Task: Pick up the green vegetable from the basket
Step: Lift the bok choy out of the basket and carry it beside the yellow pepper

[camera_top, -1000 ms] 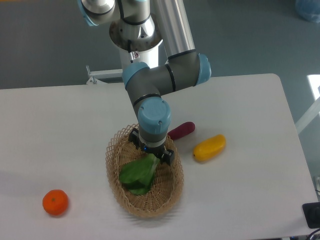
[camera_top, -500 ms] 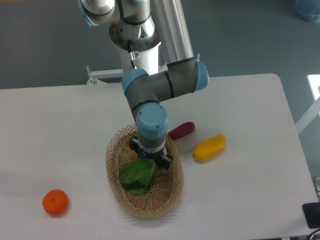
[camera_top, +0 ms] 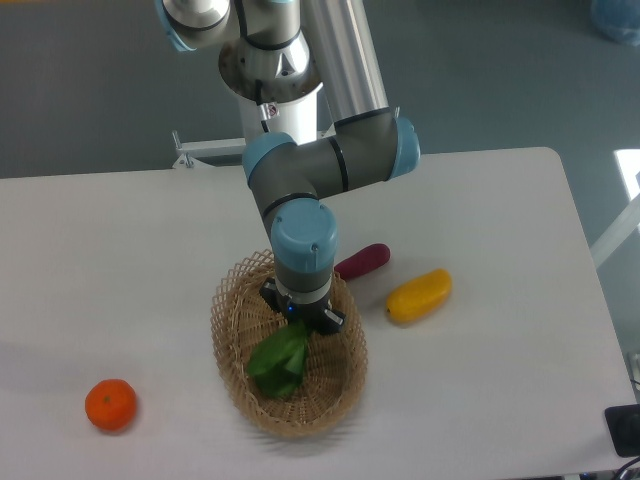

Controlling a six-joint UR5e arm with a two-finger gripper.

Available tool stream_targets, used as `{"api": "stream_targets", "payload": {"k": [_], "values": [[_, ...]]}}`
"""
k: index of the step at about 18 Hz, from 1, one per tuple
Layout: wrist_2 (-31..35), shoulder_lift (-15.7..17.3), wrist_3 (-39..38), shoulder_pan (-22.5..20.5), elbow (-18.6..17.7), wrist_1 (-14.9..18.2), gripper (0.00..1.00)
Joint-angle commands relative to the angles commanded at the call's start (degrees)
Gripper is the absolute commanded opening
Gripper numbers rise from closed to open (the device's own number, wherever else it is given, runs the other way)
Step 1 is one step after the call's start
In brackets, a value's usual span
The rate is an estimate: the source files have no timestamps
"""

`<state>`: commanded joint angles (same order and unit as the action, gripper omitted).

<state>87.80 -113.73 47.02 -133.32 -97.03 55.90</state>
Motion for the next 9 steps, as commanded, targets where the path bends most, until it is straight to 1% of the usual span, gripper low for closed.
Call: {"api": "stream_targets", "payload": {"k": [3, 6, 9], "values": [[-0.09, 0.88, 0.09, -1.84, 2.81, 0.44, 0.07], [-0.87, 1.67, 0.61, -4.83, 6.32, 3.77, 0.09], [-2.2, 1.67, 1.4, -7.47, 9.22, 6.76, 0.09]]}}
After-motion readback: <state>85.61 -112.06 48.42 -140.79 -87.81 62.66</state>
